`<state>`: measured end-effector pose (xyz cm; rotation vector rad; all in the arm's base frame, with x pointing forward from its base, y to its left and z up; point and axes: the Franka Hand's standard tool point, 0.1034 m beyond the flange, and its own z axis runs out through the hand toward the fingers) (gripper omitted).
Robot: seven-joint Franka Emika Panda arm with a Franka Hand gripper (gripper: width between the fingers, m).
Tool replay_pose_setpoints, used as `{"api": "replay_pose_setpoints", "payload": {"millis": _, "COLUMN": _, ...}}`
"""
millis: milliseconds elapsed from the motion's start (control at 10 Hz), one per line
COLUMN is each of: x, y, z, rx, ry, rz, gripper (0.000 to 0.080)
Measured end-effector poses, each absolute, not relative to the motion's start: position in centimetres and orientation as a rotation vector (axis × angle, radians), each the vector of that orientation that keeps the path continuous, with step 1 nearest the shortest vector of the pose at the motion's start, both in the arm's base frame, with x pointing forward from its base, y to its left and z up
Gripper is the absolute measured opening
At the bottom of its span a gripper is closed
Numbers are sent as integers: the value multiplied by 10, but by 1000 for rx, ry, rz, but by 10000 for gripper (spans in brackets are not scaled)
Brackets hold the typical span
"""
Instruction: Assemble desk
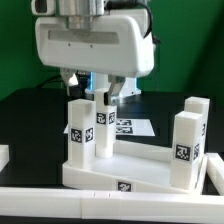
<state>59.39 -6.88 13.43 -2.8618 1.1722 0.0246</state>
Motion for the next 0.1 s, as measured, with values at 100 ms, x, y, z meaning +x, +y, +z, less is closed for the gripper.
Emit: {"api": "replay_pose_setpoints", "payload": {"millis": 100, "x": 593, "y": -69, "z": 133, "rx": -2863, "ry": 1173, "rz": 28, "gripper": 649}}
